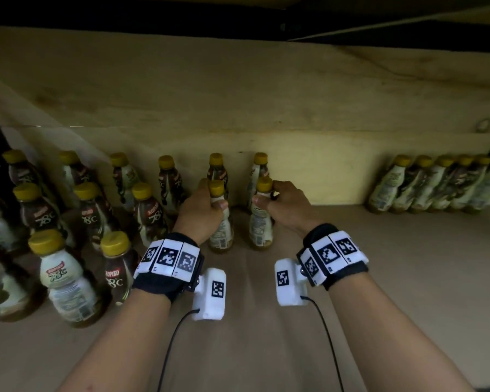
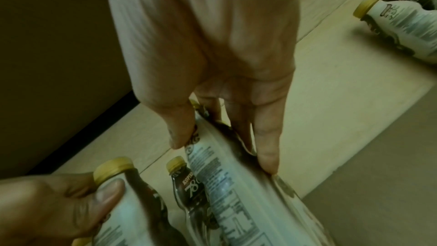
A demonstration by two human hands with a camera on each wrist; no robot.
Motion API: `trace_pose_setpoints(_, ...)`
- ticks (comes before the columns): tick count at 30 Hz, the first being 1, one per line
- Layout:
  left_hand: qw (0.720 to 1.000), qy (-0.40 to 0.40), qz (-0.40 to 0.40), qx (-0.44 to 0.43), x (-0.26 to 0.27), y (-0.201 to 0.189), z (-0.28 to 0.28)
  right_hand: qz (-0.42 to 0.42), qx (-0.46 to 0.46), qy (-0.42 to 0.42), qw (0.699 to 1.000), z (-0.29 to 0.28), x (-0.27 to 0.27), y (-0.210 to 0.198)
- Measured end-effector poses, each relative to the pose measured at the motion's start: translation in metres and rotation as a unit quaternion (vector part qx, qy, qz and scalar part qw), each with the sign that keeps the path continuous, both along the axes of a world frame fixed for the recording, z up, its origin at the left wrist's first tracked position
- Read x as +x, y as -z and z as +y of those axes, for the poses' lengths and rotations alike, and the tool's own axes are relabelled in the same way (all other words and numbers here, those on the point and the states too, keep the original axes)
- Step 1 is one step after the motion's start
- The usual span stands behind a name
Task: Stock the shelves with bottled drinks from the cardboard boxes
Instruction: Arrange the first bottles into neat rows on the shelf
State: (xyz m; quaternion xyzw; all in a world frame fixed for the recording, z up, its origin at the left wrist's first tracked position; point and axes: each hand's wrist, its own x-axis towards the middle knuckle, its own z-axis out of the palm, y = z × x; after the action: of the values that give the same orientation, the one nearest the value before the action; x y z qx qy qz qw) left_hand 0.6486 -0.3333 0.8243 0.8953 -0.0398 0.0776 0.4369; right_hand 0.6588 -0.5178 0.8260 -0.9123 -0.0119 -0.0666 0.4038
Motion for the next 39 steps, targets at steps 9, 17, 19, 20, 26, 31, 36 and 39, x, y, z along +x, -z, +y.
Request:
trace_pose_setpoints(9,0.999,-0.027,0.028,0.007,-0.003,-0.004,-0.004,0.008,-0.002,-0.045,0.999,-0.002,-0.002,0.000)
trace_pose_setpoints(17,0.988,-0.061,-0.132,0.060,-0.014,-0.078,-0.062,0.027,0.077,-0.120,0.989,-0.072,-0.009,-0.027)
trace_pose_setpoints(19,0.988,-0.007,-0.153,0.034,-0.008,-0.089,-0.100,0.002,0.118,-0.076,0.990,-0.116,-0.005,-0.035)
trace_pose_setpoints(20,0.987,0.030,-0.153,0.024,-0.004,-0.090,-0.122,-0.023,0.144,-0.038,0.989,-0.140,-0.003,-0.039)
trace_pose_setpoints(26,0.986,0.164,-0.007,-0.020,0.028,-0.069,-0.266,-0.281,0.313,0.214,0.881,-0.266,0.001,-0.046)
trace_pose_setpoints(31,0.972,0.208,0.087,-0.065,0.059,-0.051,-0.356,-0.226,0.239,0.152,0.932,-0.307,0.024,-0.028)
trace_pose_setpoints(36,0.978,0.195,0.054,-0.051,0.085,-0.026,-0.400,-0.160,0.096,0.124,0.975,-0.328,0.045,0.002)
trace_pose_setpoints(39,0.982,0.179,0.047,-0.032,0.086,-0.011,-0.401,-0.109,0.053,0.111,0.986,-0.338,0.042,0.010)
